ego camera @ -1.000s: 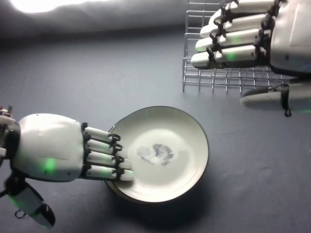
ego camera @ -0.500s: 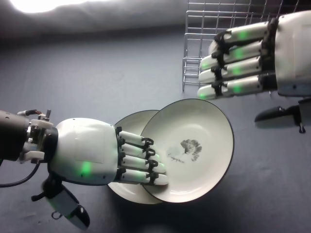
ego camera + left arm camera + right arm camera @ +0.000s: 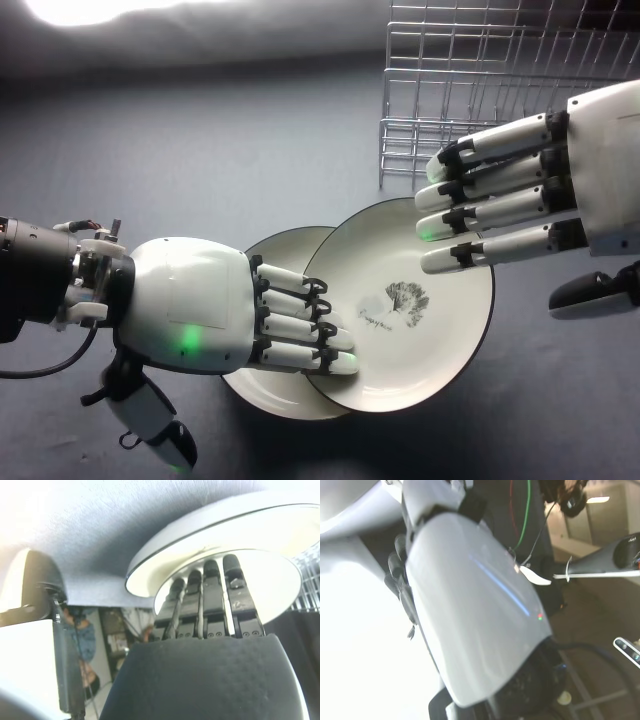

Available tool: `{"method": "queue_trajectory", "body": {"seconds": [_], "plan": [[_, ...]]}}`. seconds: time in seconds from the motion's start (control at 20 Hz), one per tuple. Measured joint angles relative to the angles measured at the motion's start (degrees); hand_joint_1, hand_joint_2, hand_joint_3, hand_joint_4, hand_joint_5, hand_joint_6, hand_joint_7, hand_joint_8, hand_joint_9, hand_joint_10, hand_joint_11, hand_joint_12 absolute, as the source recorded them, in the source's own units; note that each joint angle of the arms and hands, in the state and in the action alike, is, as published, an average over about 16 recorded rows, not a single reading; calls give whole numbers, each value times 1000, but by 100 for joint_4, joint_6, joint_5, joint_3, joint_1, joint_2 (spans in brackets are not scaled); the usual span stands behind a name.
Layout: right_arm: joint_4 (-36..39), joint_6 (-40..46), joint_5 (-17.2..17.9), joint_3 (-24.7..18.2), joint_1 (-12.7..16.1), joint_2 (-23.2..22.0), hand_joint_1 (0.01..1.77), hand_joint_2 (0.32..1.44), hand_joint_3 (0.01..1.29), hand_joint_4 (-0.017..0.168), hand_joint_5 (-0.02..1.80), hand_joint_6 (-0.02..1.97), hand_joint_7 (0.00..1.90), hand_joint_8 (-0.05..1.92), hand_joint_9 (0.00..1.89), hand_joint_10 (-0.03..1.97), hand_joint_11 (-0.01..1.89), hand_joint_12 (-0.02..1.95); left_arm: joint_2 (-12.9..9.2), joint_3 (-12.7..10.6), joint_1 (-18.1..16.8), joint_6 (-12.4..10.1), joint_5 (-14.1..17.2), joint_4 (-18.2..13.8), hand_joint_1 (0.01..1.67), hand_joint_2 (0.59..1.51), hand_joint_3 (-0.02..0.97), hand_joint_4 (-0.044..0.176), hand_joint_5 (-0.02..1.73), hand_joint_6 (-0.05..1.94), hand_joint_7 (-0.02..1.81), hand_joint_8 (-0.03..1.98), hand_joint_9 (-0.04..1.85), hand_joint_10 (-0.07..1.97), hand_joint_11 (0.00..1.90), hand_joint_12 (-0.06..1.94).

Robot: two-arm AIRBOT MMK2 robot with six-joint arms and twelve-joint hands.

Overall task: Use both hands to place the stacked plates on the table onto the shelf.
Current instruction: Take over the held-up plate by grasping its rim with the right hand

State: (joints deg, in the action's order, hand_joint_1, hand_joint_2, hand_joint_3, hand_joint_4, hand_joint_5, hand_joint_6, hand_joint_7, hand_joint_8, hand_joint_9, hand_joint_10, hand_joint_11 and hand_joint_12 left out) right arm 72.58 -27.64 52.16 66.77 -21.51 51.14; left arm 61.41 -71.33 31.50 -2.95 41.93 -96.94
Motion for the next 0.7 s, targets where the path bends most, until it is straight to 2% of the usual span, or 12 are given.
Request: {"method": "queue_trajectory", "body": {"seconds": [0.7], "plan": [[125,17,79,27,-119,1,154,1380,14,3,269,14,279,7,262,25,19,834,46,-61,-49,-83,28,-55,232,1008,12,-9,4,-31,28,-14,87,9,17,345]]}}
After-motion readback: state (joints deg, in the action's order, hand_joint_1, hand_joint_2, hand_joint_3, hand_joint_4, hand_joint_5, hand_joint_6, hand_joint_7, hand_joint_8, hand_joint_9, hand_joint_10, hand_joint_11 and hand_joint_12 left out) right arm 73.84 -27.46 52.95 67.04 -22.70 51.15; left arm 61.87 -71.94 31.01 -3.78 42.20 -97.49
